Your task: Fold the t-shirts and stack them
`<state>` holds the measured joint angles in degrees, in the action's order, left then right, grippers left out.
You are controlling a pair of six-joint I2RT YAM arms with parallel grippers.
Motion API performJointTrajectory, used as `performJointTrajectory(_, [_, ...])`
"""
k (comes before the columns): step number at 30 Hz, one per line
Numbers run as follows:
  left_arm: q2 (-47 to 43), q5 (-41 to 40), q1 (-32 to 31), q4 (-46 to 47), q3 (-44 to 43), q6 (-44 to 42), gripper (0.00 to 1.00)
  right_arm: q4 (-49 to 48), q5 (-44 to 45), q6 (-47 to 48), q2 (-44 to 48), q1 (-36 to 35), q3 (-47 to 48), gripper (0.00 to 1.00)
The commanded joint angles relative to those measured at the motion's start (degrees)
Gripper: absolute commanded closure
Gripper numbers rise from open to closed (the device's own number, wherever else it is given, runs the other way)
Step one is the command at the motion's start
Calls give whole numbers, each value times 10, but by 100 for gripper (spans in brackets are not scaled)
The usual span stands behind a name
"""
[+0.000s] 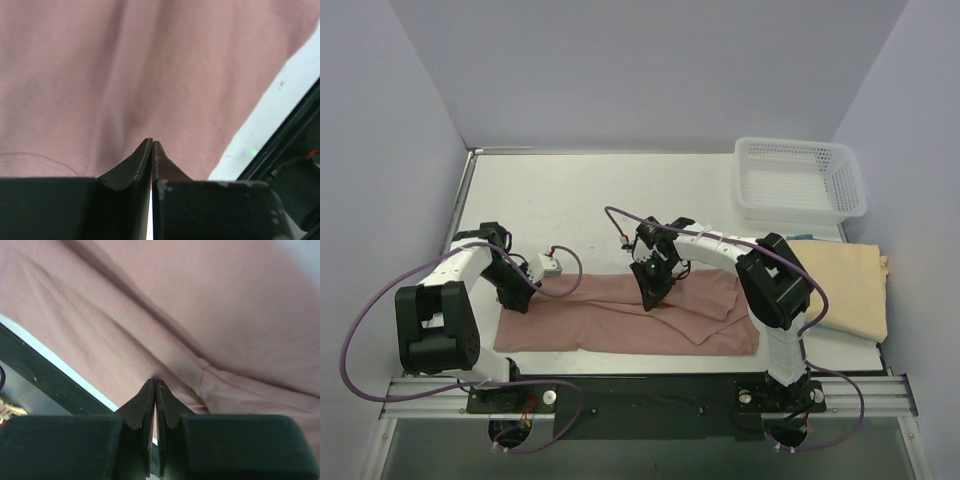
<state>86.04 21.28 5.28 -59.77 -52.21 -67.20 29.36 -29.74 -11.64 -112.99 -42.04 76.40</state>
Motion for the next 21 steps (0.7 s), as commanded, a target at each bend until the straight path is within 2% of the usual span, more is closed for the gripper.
performJointTrajectory(1, [-18, 29, 5, -91, -23, -83, 87, 54, -35, 42, 44, -18, -11, 100])
performJointTrajectory(4, [-17, 51, 4, -141, -57, -114, 84, 61, -28, 52, 70, -19, 1, 100])
performJointTrajectory(5, [-15, 80, 5, -145, -81, -115, 84, 61, -19, 54, 71, -16, 15, 100])
performJointTrajectory(7, [-12, 137, 3, -129, -112, -87, 83, 56, -4, 46, 66, -8, 43, 100])
performJointTrajectory(9, [-12, 180, -7, -69, -125, -10, 82, 47, 21, 22, 43, 5, 69, 100])
performJointTrajectory(10, [-14, 174, -20, 23, -115, 94, 80, 39, 37, 10, 24, 17, 85, 100])
performJointTrajectory(11, [-19, 168, -29, 90, -106, 150, 77, 32, 38, -6, 10, 21, 92, 100])
performJointTrajectory(15, [-13, 123, -98, 164, -58, 181, 62, 23, 47, -16, -40, 26, 124, 100])
performJointTrajectory(17, [-1, 110, -105, 186, -42, 190, 58, 17, 42, -19, -54, 23, 125, 100])
performJointTrajectory(21, [30, 109, -119, 174, -33, 186, 55, 11, 56, -42, -77, 28, 106, 100])
